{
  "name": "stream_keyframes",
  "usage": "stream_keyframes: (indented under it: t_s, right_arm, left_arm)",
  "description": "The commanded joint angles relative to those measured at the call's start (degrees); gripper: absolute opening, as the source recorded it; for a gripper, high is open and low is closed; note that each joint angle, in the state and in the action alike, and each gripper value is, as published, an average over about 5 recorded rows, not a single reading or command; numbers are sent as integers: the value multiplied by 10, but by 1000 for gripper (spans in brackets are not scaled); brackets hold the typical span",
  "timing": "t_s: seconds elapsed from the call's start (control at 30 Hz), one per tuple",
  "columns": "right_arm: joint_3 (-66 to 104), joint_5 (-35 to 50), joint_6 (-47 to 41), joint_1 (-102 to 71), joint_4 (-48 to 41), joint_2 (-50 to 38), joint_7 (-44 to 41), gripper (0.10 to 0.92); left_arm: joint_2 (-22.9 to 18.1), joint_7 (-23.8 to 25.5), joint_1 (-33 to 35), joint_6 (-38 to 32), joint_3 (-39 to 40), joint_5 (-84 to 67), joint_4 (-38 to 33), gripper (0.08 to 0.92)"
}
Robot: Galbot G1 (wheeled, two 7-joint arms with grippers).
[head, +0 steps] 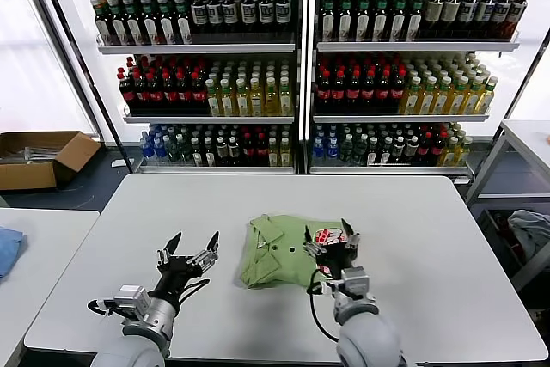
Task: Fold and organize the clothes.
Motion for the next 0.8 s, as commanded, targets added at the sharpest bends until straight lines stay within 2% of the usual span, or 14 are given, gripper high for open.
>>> stream_keyframes:
  t_s: [0.03, 0.33, 0.8]
  right_arm:
    - [124, -24, 34, -165, 78, -45, -18, 823]
    - [128, -33, 38, -162, 74, -3, -14, 823]
    - [121, -43, 37, -141, 80, -3, -18, 823]
  left_arm:
    - [-6, -2, -8, -32, -5, 14, 6, 823]
    - [-7, 6, 5, -44, 2, 36, 15, 823]
    - [-22, 8, 10, -40, 1, 27, -4, 823]
